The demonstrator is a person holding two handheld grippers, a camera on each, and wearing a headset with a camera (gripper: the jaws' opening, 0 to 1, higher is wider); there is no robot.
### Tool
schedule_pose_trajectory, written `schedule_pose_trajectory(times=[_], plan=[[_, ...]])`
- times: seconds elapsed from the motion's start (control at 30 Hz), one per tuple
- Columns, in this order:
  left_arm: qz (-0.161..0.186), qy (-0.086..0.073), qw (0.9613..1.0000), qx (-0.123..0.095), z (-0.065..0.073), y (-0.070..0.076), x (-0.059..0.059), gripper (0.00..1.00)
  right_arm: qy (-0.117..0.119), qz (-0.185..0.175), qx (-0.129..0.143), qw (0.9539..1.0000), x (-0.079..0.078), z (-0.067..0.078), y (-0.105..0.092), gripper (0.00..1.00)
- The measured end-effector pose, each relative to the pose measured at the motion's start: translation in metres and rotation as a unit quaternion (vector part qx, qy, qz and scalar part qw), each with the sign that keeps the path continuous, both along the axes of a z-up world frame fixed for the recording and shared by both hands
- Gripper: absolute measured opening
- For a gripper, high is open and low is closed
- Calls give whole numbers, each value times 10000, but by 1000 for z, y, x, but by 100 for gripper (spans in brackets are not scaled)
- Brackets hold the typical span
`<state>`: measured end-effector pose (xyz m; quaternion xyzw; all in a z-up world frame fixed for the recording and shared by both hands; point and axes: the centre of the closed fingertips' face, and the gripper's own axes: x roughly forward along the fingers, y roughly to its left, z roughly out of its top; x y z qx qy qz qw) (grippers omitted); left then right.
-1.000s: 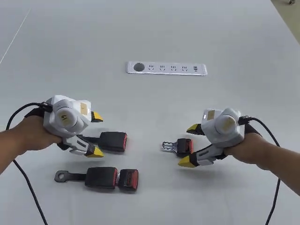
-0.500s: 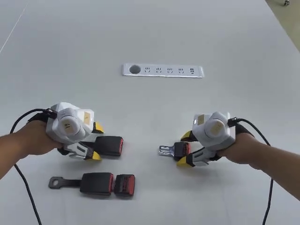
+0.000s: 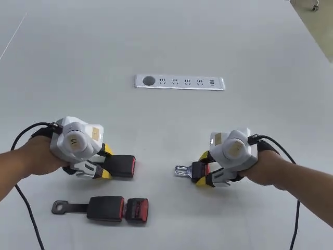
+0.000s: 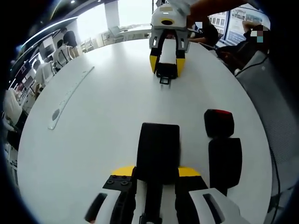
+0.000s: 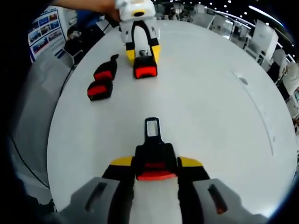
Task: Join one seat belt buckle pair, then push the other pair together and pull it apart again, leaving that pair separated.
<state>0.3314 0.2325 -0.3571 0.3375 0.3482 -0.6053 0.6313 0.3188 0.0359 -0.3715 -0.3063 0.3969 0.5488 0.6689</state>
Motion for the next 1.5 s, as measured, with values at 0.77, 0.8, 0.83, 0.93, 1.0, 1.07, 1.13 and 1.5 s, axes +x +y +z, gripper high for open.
schedule_pose_trajectory(times=[0.77, 0.8, 0.83, 0.93, 1.0, 1.07, 1.13, 1.5], plan=[[-83, 46, 9998, 190, -6, -3, 3, 32, 153, 334, -572, 9977, 6, -1, 12, 34], [-86, 47, 9998, 196, -6, -3, 4, 32, 147, 349, -574, 9976, 6, -1, 13, 34], [-94, 46, 9997, 202, -6, -3, 4, 32, 142, 360, -574, 9976, 7, -1, 14, 34], [-106, 51, 9997, 217, -6, -2, 4, 32, 143, 380, -556, 9976, 7, -1, 20, 34], [-92, 57, 9997, 229, -7, -2, 4, 32, 125, 404, -543, 9976, 6, -1, 24, 34], [-96, 50, 9996, 245, -7, -2, 4, 32, 117, 421, -531, 9976, 6, -1, 27, 34], [-98, 56, 9996, 257, -8, -2, 5, 32, 106, 441, -507, 9977, 7, -1, 32, 34], [-97, 68, 9994, 317, -4, -2, 2, 32, 62, 490, -344, 9982, 9, -1, 53, 34]])
